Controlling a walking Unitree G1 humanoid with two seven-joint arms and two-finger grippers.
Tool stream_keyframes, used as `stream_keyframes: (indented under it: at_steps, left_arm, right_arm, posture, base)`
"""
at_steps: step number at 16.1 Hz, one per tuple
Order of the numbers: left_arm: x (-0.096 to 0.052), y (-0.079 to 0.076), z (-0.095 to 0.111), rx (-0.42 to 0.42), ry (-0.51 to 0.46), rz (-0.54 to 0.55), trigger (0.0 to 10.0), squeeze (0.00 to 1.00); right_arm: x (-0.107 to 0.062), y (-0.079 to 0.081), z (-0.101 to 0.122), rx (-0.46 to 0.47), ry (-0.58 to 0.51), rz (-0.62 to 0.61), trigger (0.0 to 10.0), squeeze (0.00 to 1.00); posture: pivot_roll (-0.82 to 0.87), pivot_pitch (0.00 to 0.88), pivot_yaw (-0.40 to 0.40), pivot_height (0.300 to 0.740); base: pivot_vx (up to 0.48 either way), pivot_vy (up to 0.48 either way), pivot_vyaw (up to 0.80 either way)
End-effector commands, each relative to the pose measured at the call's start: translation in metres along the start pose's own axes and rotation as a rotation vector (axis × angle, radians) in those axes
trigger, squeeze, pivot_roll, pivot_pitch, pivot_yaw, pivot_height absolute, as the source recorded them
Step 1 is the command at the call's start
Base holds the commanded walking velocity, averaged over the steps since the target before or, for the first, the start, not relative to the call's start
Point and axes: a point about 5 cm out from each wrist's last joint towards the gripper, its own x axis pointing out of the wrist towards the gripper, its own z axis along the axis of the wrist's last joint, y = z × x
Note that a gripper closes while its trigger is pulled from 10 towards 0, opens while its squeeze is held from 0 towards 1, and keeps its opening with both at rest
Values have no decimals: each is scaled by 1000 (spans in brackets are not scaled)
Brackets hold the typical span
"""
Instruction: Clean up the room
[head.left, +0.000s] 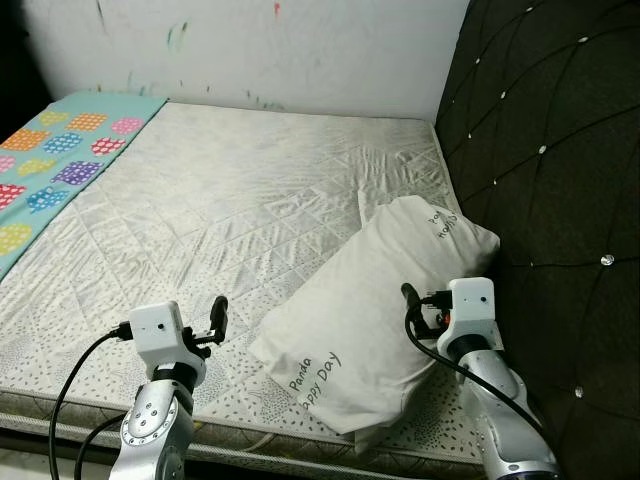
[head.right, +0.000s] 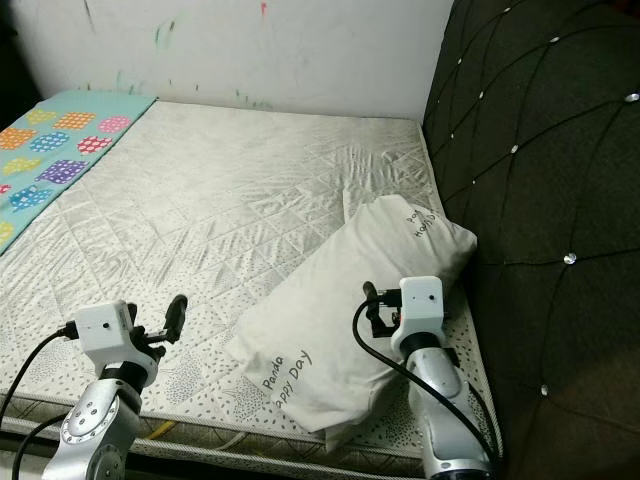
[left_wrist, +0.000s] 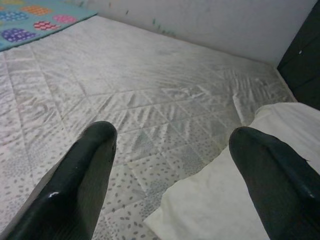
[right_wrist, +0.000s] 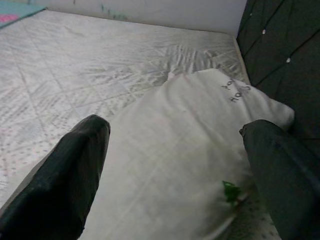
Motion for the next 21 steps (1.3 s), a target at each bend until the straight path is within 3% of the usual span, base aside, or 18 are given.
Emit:
stream_keyframes:
  at_steps: [1,7,16,21]
  left_arm:
    - [-2,1,-5,7,16,-1,10000,0]
    - [-2,1,-7,13,13,7,10000,0]
    - [-2,0,-7,18,15,16,10000,0]
    - [-1,1,-7,23,17,22,10000,0]
  right_arm:
    - [-2,1,-2,10,-2,0,10000,0]
    - [-5,5,-6,33,3,16,10000,0]
    - [-7,5,-6,40,4,34,10000,0]
    - [-6,8,-5,42,0,63,10000,0]
  posture:
    - [-56,0,-18,728]
    - [-57,0,-17,728]
    - [-61,0,-16,621]
    - [-62,0,-16,607]
  base:
    - [0,0,0]
    - [0,0,0]
    - [0,0,0]
    - [0,0,0]
